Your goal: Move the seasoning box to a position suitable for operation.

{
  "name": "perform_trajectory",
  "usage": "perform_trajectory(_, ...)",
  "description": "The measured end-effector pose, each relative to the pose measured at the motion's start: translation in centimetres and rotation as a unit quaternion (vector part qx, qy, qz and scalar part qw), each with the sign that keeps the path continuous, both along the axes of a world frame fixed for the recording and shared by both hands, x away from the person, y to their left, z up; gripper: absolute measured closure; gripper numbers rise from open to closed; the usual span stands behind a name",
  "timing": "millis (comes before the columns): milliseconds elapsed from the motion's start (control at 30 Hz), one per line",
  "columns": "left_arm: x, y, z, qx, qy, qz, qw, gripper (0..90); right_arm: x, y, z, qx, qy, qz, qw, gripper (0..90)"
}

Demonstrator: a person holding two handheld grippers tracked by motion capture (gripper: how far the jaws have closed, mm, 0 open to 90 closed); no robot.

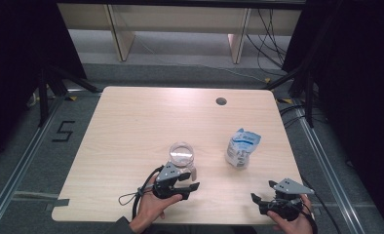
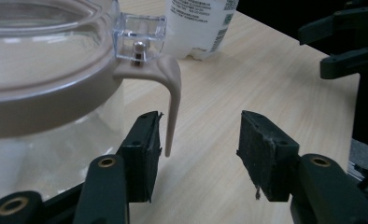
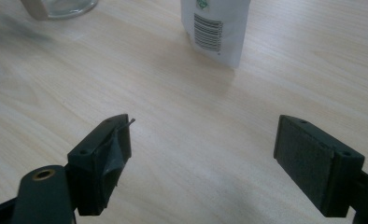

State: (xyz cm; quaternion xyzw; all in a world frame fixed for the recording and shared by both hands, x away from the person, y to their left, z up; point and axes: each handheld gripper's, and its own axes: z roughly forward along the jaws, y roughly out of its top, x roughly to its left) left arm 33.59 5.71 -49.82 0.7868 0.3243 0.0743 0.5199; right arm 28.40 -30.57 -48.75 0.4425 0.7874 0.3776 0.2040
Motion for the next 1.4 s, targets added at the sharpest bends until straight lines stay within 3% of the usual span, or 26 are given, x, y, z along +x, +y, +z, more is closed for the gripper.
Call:
perform_trajectory(100,0.4,-0.4,-0.1,0.004,-0.008,0.01,0.9999,49.5,0.0,0.0,0.0,0.0,0.004,0.006,1.0,20.1)
perform_trajectory(167,0.7,-0.7,-0.1,0.012,-0.01,0.016,0.9998,54.9,-0.1,0.0,-0.1,0.0,0.006,0.008,1.0,20.2)
perform_trajectory(333,1.1,-1.1,-0.2,0.022,-0.021,0.018,0.9994,77.6,-0.3,0.3,0.0,-0.002,0.008,0.007,0.9999,20.6)
perform_trajectory(367,1.3,-0.8,-0.2,0.02,-0.017,0.015,0.9995,81.4,-0.3,0.4,0.0,0.0,0.012,0.012,0.9999,20.6)
perform_trajectory(400,1.5,-0.7,-0.3,0.012,-0.013,0.016,0.9997,83.6,-0.1,0.3,-0.1,-0.003,0.004,0.022,0.9998,20.6)
perform_trajectory(467,1.5,-0.6,-0.3,0.009,-0.008,0.014,0.9998,83.7,0.0,0.2,-0.1,-0.008,-0.002,0.021,0.9998,20.6)
perform_trajectory(500,2.0,-0.2,-0.2,0.03,-0.044,-0.014,0.9985,84.0,0.0,0.3,-0.1,-0.007,-0.002,0.021,0.9997,20.7)
perform_trajectory(533,1.3,-0.5,-0.3,0.008,-0.009,-0.015,0.9998,84.8,0.0,0.3,-0.1,-0.006,-0.002,0.021,0.9998,20.7)
perform_trajectory(700,1.2,0.3,-0.2,0.008,-0.004,-0.027,0.9996,84.3,0.0,0.4,-0.1,-0.01,-0.002,0.022,0.9997,21.0)
perform_trajectory(833,1.1,1.7,-0.2,0.004,0.007,-0.039,0.9992,82.6,-0.1,0.8,-0.1,0.002,0.015,0.016,0.9998,21.1)
perform_trajectory(867,1.0,2.4,-0.2,0.0,0.015,-0.043,0.999,81.2,0.1,0.6,-0.2,-0.012,-0.001,0.026,0.9996,21.2)
perform_trajectory(1067,0.6,3.9,-0.1,0.01,0.012,-0.039,0.9991,79.1,0.0,0.7,-0.1,-0.013,0.003,0.028,0.9995,21.3)
perform_trajectory(1100,0.3,4.5,0.1,0.024,0.005,-0.013,0.9996,78.8,0.0,0.7,-0.2,-0.012,0.001,0.026,0.9996,21.3)
perform_trajectory(1167,0.3,5.1,0.1,0.026,-0.003,-0.013,0.9996,77.9,-0.1,0.8,-0.1,-0.01,0.002,0.025,0.9996,21.3)
perform_trajectory(1333,0.3,6.3,0.0,0.014,0.005,-0.006,0.9999,75.8,0.0,0.8,-0.2,-0.015,0.001,0.031,0.9994,21.3)
perform_trajectory(1400,0.2,7.0,0.0,0.016,0.01,0.009,0.9998,74.2,0.1,0.8,-0.2,-0.013,-0.002,0.036,0.9993,21.3)
